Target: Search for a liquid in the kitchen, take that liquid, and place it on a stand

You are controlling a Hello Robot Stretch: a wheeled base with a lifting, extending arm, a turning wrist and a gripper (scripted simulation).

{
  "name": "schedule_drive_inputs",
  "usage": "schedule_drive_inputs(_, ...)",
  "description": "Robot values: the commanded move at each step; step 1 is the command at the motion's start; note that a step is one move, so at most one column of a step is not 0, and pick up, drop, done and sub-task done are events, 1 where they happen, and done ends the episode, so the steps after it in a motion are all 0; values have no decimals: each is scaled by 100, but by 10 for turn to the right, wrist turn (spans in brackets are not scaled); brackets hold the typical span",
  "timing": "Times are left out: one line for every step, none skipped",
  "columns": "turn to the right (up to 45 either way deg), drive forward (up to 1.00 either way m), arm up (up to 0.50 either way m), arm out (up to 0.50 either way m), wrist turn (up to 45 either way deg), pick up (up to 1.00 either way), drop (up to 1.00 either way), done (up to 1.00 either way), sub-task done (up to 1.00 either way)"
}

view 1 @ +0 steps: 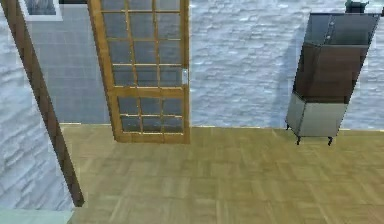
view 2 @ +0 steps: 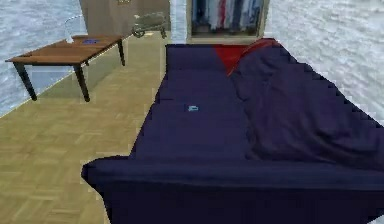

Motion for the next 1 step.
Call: schedule_drive_inputs(0,60,0,0,0,0,0,0,0)
